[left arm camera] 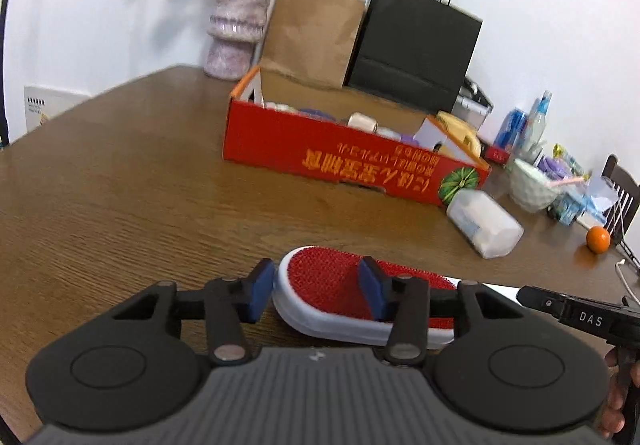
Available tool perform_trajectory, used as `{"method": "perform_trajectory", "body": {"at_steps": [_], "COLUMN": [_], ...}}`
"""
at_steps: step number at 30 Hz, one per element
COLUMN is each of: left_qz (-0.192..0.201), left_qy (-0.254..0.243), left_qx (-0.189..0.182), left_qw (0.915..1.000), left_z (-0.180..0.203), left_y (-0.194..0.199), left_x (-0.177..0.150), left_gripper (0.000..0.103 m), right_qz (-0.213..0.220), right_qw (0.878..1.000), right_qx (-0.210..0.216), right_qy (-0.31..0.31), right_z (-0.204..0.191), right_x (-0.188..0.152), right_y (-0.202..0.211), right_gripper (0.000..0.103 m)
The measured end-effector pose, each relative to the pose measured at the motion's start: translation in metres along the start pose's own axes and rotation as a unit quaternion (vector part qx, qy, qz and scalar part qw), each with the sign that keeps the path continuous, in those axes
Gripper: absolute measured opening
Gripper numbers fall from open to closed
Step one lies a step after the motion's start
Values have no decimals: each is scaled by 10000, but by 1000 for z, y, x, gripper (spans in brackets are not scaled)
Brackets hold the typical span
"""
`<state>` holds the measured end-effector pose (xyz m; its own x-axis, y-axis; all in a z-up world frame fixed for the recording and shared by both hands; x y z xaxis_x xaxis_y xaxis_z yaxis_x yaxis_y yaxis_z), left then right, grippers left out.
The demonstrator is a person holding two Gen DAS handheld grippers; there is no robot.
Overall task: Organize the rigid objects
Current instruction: 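Carry the lint brush over the box with the left tool and release it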
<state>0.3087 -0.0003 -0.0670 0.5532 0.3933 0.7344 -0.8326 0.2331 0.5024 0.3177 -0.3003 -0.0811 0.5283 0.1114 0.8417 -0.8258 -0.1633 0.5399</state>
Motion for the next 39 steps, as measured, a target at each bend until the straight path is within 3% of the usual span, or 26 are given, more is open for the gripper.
{"method": "perform_trajectory", "body": {"at_steps": [11,19,23,31,39], "left_qz": [1179,1308,1294,1091,792], "left_qy": [-148,-188,-208,-262,-111], "left_qx": [-472,-533,-473,-498,-309], "left_qw": [9918,9898,9902,9924,9963], "left_z": [23,35,46,61,62], "left_y": [76,85,65,-19,-101], "left_x": [19,31,55,124,165], "left_gripper": [47,47,47,47,46], "right_qz": [1261,1506,1543,1473,1071], "right_qw": [9918,9883,9879,9890,9942], "right_qx": [-115,-153,-107,-4,-34], "right_qy": [145,171,77,-115,-99], "right_z": [-14,-13,-3,26,49], "right_x": [31,44,68,136,178], "right_y": [75,88,66,-12,-95], "right_gripper": [11,11,11,11,11]}}
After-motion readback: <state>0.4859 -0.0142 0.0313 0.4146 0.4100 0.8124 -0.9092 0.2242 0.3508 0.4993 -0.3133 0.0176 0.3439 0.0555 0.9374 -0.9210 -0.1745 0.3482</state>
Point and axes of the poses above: each gripper's, at about its wrist camera, not at the fingertips, and y roughly against the way its jaws point, z to its right, x to its top, the point moved 1 cm from there along -y, roughly the way its jaws point, and after that the axes turned 13 degrees about y, right-handed, at the moved point
